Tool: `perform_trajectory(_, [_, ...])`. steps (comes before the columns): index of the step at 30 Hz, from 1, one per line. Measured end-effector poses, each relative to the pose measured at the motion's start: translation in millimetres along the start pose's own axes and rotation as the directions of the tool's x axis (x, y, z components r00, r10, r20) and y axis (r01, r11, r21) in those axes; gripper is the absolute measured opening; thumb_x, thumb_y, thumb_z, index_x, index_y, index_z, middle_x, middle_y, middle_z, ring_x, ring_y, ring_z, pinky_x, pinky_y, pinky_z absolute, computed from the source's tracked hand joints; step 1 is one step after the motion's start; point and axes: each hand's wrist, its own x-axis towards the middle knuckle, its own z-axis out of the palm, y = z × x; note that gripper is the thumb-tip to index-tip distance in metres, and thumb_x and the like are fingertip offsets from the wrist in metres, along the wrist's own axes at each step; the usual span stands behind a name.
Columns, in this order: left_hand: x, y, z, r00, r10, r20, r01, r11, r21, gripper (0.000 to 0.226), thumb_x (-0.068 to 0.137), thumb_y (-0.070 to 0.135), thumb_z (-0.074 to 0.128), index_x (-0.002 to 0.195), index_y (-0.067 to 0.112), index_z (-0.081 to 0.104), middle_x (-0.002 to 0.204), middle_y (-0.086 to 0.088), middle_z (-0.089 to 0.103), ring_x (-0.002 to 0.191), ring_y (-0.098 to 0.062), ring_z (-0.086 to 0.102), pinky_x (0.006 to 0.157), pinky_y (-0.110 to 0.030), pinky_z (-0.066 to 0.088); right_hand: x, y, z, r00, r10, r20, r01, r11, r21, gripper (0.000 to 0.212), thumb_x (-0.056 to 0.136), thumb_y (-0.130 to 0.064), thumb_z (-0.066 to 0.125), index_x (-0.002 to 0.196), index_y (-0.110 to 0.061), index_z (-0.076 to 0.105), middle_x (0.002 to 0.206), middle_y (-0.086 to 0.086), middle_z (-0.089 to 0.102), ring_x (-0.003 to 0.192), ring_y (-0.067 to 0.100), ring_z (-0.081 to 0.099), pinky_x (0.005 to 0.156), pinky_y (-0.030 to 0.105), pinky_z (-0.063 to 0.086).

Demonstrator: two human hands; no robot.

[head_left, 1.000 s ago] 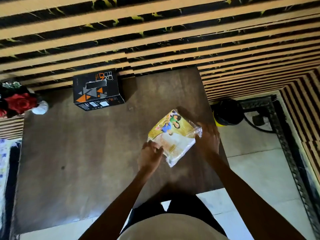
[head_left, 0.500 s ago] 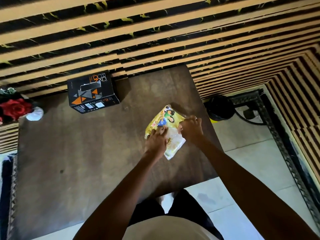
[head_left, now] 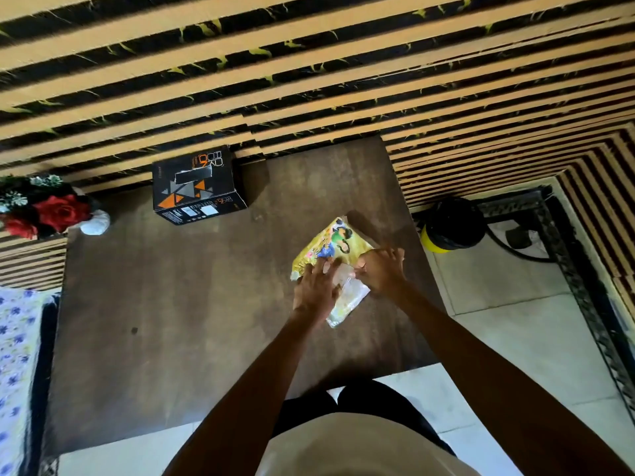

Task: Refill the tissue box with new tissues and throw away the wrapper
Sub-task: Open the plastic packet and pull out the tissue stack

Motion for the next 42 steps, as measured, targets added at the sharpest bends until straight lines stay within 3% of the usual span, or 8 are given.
perform_trajectory(9, [12,4,-3,0.996,-0.069,0.062,0.065,0.996,0.059,0.068,0.089,0.044,0.057,0.149,0.037,0.024,0.157,-0.007,0.018,0.136,-0.041,0.028,0.097,-0.053,0.047,-8,6,-9,0.993,-0.058,-0.105,0.070,0.991,0.115,0.013,0.076,-0.023,0.071,0.088,-0.021,0.075,0.108,0.001,0.068,0.116,0.025,0.044,0.094,0.035,0.022])
perform_trajectory(12, [15,6,-5,0.994,-0.099,0.057,0.098,0.995,0.014,0.071,0.087,0.045,0.060,0.149,0.036,0.026,0.155,-0.009,0.022,0.135,-0.040,0.029,0.098,-0.053,0.046,-21,37,4,0.969,-0.169,-0.181,0.199,0.966,0.164,0.030,0.077,-0.038,0.049,0.079,-0.021,0.074,0.095,-0.003,0.070,0.107,0.027,0.054,0.086,0.031,0.021])
perform_trajectory(18, [7,29,-1,0.981,-0.059,-0.185,0.031,0.988,-0.149,0.043,0.087,0.027,0.060,0.127,0.015,0.052,0.131,-0.012,0.052,0.121,-0.033,0.050,0.093,-0.044,0.049,-48,85,1,0.887,-0.400,-0.233,0.410,0.912,-0.004,0.035,0.076,-0.036,0.047,0.064,-0.018,0.073,0.077,0.000,0.075,0.082,0.024,0.068,0.077,0.026,0.049])
perform_trajectory(23, [-13,67,17,0.991,0.108,0.078,-0.070,0.918,-0.390,0.042,0.082,0.048,0.065,0.101,0.011,0.066,0.100,-0.008,0.069,0.089,-0.024,0.065,0.075,-0.032,0.051,-60,91,13,0.981,-0.056,-0.188,0.122,0.924,0.362,0.011,0.080,-0.020,0.068,0.076,-0.014,0.076,0.084,0.007,0.075,0.076,0.027,0.070,0.066,0.026,0.050])
perform_trajectory(30, [-14,76,24,0.998,-0.032,-0.053,0.014,0.950,-0.313,0.024,0.087,0.025,0.059,0.096,0.008,0.074,0.093,-0.011,0.077,0.081,-0.025,0.072,0.073,-0.033,0.059,-67,86,21,0.992,0.123,-0.031,-0.088,0.839,0.537,0.020,0.089,-0.024,0.064,0.102,-0.014,0.075,0.104,0.006,0.076,0.090,0.024,0.071,0.078,0.026,0.051])
perform_trajectory(35, [-18,74,25,0.993,0.050,0.109,0.003,0.898,-0.439,0.036,0.074,0.037,0.077,0.091,0.008,0.064,0.088,-0.008,0.071,0.079,-0.021,0.067,0.071,-0.034,0.055,-66,84,26,0.986,0.168,-0.011,-0.124,0.770,0.626,0.016,0.089,-0.019,0.063,0.097,-0.012,0.075,0.096,0.004,0.077,0.082,0.012,0.069,0.067,0.006,0.042])
perform_trajectory(39, [-20,81,34,0.995,0.080,0.053,-0.059,0.945,-0.322,0.021,0.080,0.024,0.073,0.092,0.007,0.066,0.093,-0.008,0.070,0.086,-0.022,0.068,0.074,-0.036,0.056,-64,81,27,0.931,0.355,0.079,-0.291,0.595,0.749,0.020,0.083,-0.031,0.071,0.090,-0.013,0.075,0.081,0.003,0.074,0.070,0.013,0.068,0.073,0.026,0.057])
perform_trajectory(42, [-18,81,35,0.999,0.046,0.021,-0.037,0.951,-0.308,0.025,0.080,0.033,0.072,0.087,0.009,0.069,0.087,-0.004,0.073,0.077,-0.019,0.069,0.070,-0.033,0.057,-63,77,26,0.852,0.469,0.232,-0.405,0.309,0.861,0.018,0.073,-0.021,0.082,0.084,-0.013,0.070,0.087,0.009,0.075,0.068,0.019,0.070,0.072,0.036,0.062])
